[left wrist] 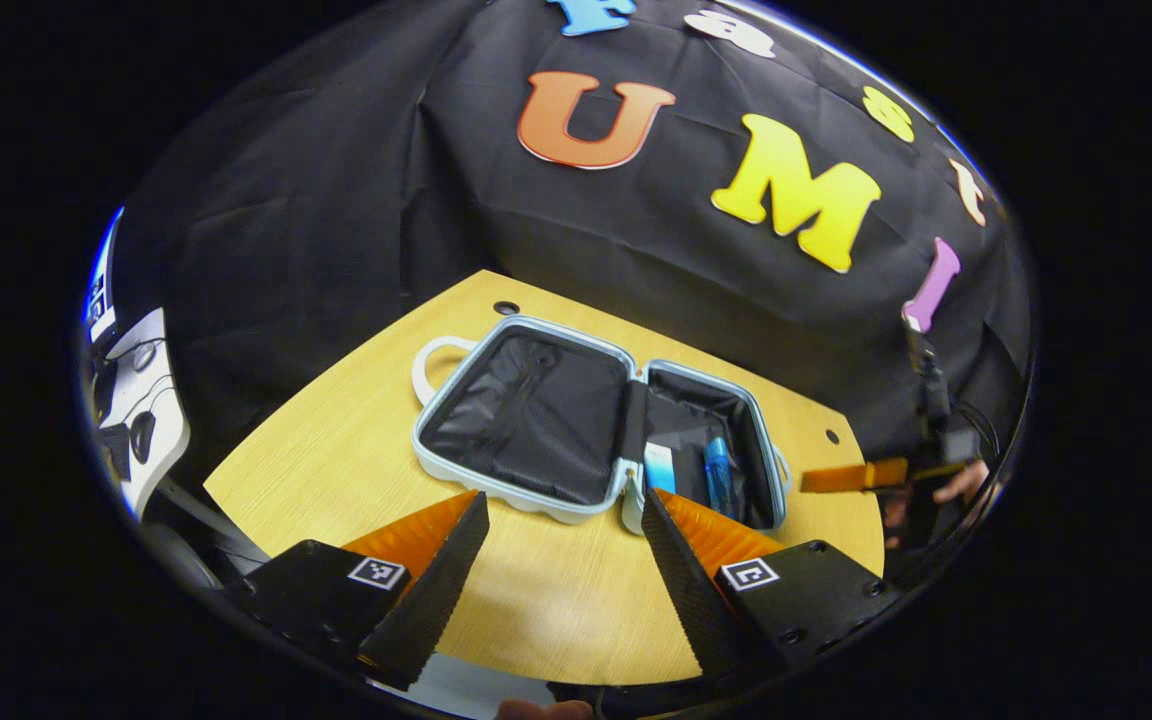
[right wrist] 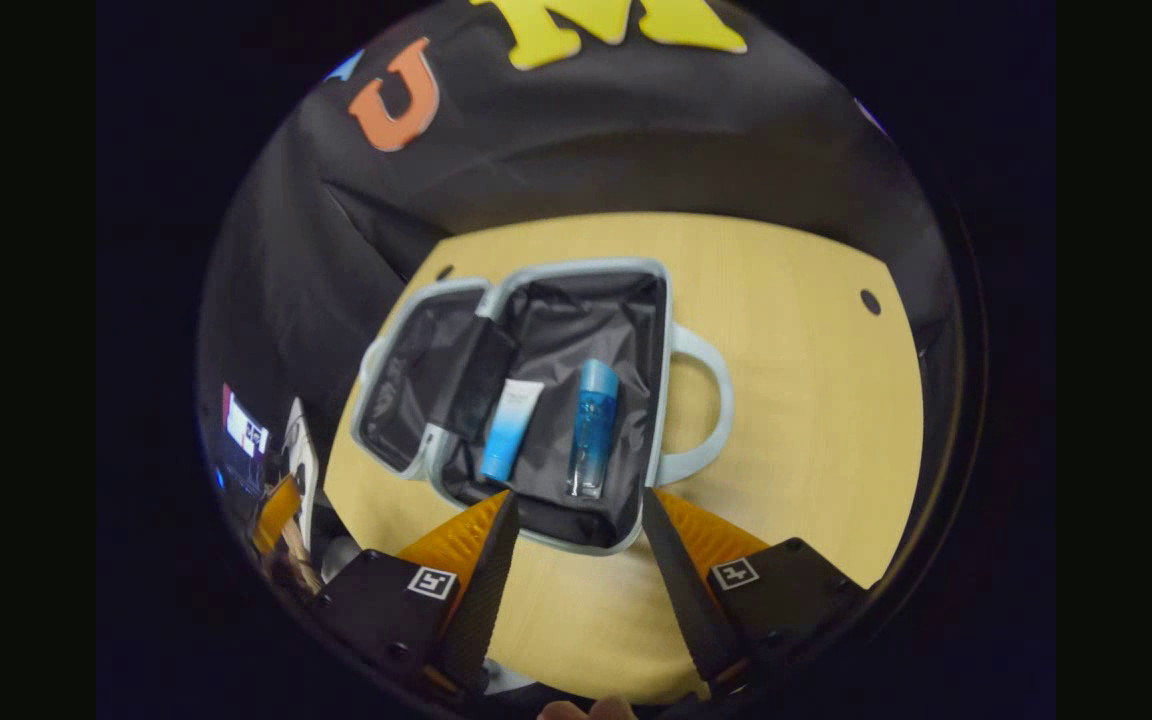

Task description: First open the suitcase, pack the skin care products into it, and then close the suitcase.

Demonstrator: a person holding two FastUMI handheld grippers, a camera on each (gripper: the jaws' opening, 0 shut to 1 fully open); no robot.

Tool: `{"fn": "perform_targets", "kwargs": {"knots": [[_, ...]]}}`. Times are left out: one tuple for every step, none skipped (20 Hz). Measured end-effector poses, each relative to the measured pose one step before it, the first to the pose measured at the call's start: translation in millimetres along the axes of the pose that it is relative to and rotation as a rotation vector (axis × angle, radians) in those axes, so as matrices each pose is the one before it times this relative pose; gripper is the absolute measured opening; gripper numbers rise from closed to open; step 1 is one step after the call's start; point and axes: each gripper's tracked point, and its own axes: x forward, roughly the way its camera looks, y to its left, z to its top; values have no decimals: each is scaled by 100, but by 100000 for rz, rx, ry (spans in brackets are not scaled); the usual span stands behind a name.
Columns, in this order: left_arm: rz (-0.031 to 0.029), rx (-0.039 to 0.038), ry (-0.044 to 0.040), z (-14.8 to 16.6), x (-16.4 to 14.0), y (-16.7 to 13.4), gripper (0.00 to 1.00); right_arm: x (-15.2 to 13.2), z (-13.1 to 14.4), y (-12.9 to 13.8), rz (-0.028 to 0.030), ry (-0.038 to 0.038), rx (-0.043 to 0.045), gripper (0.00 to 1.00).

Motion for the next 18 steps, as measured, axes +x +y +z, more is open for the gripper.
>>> {"fn": "perform_targets", "kwargs": {"knots": [[321,-2637,-1006,912,881,725,99,-1706,179,-405,578,-6412,-3138,74],[394,-1640,-685,954,907,970,99,-1739,621,-265,-19,-6148,-2172,74],[894,-906,42,682,944,1160,98,-1782,522,-354,351,-6095,-1842,74],[995,-371,-129,865,819,1318,100,-2019,797,-275,873,-5102,-1242,74],[454,-270,-271,886,826,1232,98,-1927,806,-302,649,-5513,-1956,74],[173,-1038,-223,878,1070,1141,98,-1469,925,-490,-642,-4812,-2222,74],[169,-1099,-655,964,992,1157,98,-1200,456,-692,-1324,-3807,-2203,74],[595,-869,116,881,1152,1270,99,-954,565,-597,-1758,-2872,-919,74],[1709,115,636,753,1248,1478,98,-861,457,-626,-2006,-1978,-237,74],[1446,355,520,783,1069,1289,99,-948,416,-629,-2230,-1218,-100,74],[-350,-714,179,745,1160,782,99,-684,306,-730,-2417,-1595,-776,74],[-117,-1407,690,598,1208,563,98,-616,362,-465,-1807,-1323,-641,74],[690,-1198,1723,111,1151,880,98,-755,414,-415,-1326,-1210,315,74],[1897,-284,2217,-141,1381,988,98,-494,438,-352,-1074,-480,1222,74],[2154,-452,2984,-454,1518,847,98,-453,-86,-652,-2461,63,1090,74],[779,-1398,3267,-595,1388,373,98,-122,123,-609,-1781,-281,637,74],[294,-1988,3015,-585,1099,88,97,-280,13,-479,-1748,98,85,74],[1231,-1296,1482,-278,1081,353,97,-221,-50,-480,-1636,343,-716,74]]}}
